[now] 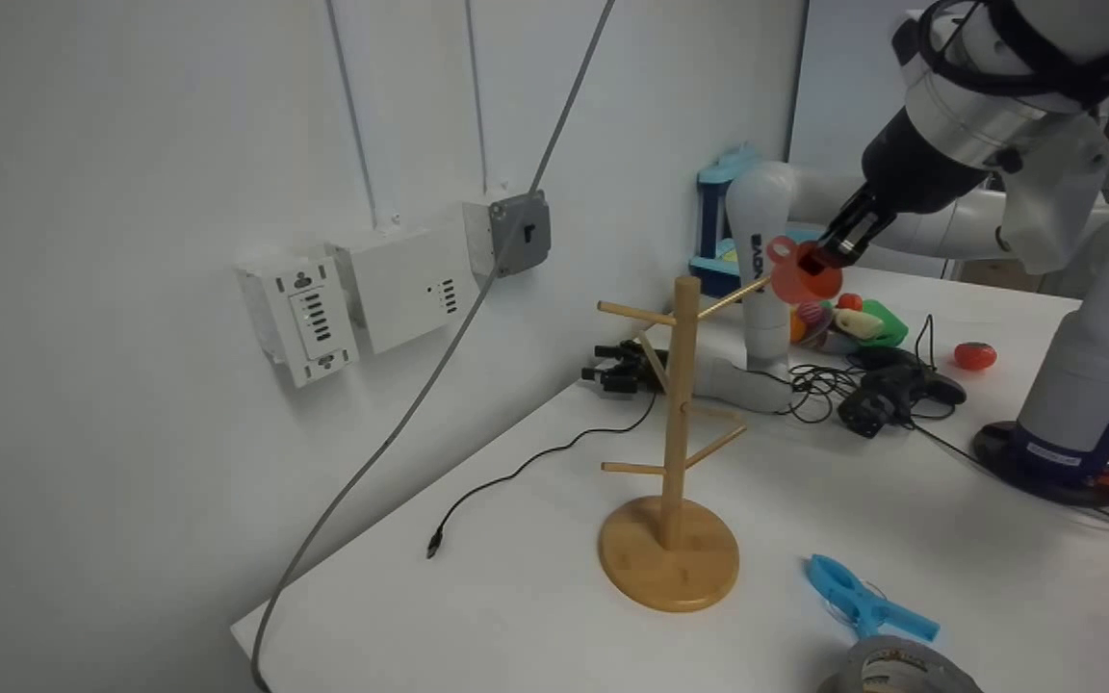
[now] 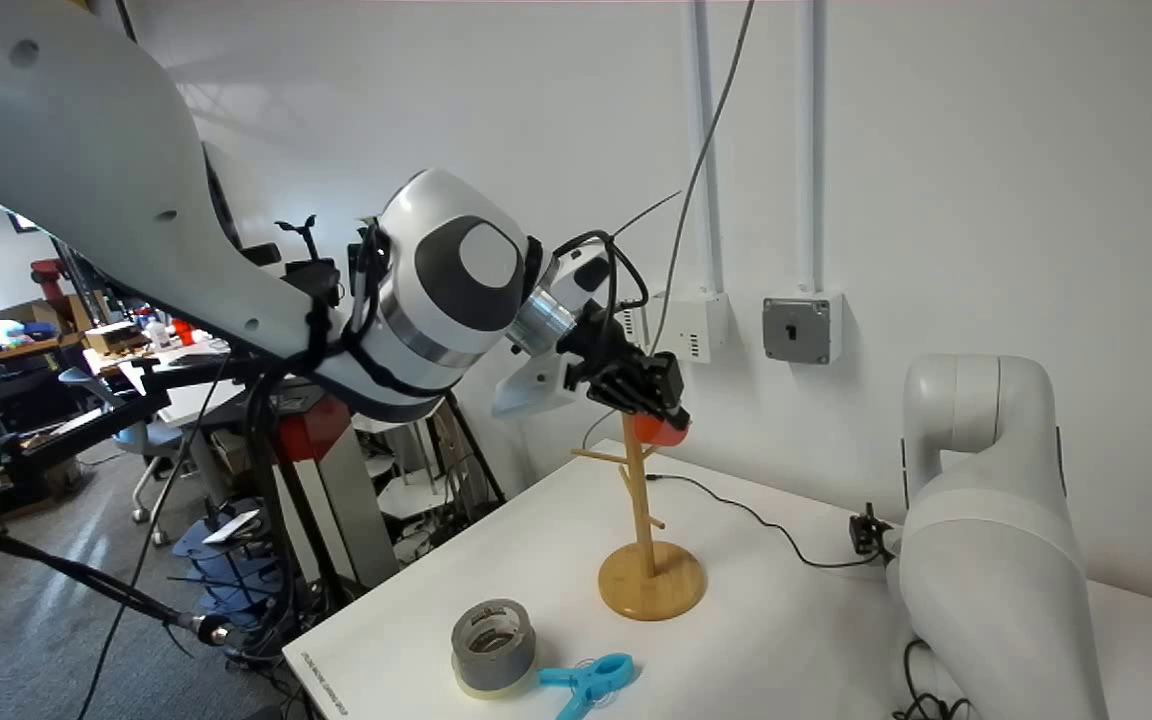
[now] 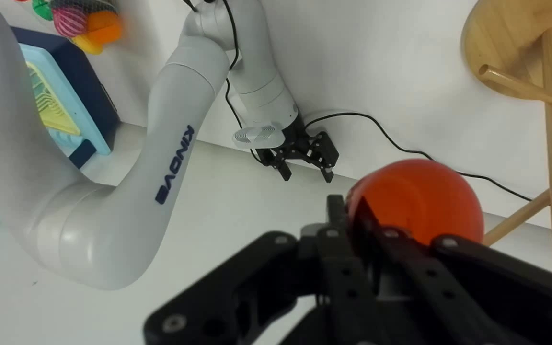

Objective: Take the orange cup and hang it on the object

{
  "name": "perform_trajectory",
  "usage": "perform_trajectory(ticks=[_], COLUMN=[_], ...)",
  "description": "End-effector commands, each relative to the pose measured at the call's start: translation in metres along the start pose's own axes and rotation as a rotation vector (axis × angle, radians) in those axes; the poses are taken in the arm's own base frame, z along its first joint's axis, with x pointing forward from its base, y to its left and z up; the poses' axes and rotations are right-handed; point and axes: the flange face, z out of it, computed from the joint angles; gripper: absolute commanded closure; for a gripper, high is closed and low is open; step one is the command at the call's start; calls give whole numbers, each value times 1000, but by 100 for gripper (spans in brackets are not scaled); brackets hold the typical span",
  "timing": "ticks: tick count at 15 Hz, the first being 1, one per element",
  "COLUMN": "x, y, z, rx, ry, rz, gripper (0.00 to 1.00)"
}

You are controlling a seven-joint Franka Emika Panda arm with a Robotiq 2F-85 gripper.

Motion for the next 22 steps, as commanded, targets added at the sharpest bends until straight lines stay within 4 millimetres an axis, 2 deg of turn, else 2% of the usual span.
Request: perform_trajectory(ticks=[1, 16, 22], x=[1, 3, -3], y=[-1, -18, -20], z=[2, 7, 6], rx=[-16, 8, 12], ry=[-10, -11, -16], rz=[2, -25, -28], gripper=[98, 98, 98])
